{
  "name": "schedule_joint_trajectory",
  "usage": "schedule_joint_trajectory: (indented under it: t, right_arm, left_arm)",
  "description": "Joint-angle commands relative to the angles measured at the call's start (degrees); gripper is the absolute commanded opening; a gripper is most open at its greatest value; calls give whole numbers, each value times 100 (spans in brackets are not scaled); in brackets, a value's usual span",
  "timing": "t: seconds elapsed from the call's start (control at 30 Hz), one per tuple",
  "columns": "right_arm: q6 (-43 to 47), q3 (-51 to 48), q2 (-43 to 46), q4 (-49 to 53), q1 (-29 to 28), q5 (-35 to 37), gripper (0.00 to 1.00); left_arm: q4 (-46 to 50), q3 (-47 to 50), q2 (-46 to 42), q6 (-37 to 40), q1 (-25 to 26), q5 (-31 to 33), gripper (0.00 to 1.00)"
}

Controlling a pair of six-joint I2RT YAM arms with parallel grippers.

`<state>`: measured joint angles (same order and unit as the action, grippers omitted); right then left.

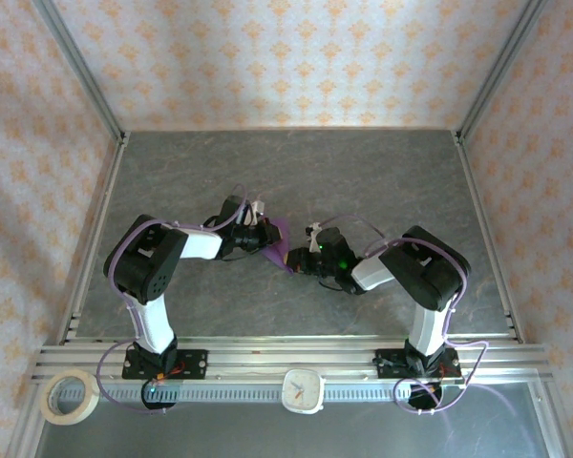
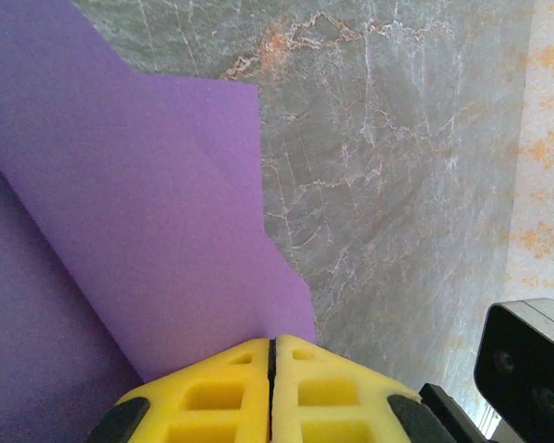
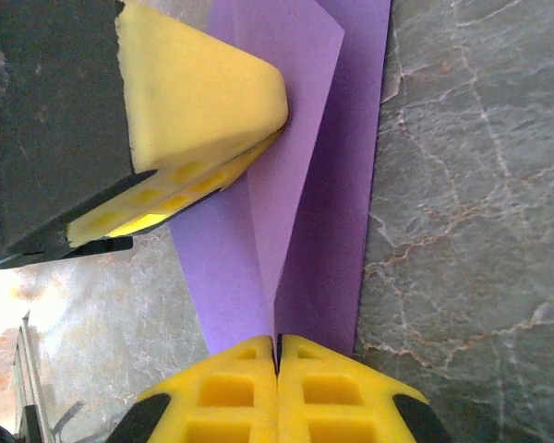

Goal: Fold a paper plane with a square sheet of paper (pick it up from the middle)

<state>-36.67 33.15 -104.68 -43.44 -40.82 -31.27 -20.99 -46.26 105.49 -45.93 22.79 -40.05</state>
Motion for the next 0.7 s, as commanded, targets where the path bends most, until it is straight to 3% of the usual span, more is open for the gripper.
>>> schedule_joint_trajectory:
  t: [0.0,0.67]
  right_arm:
    - [-99,-168,-229,467,-50,-139,0]
    - [9,25,-278,828,-49,-212,0]
  left_arm:
    - [287,-97,103,203,51,69,8]
    - [867,-331,312,543,55,364,8]
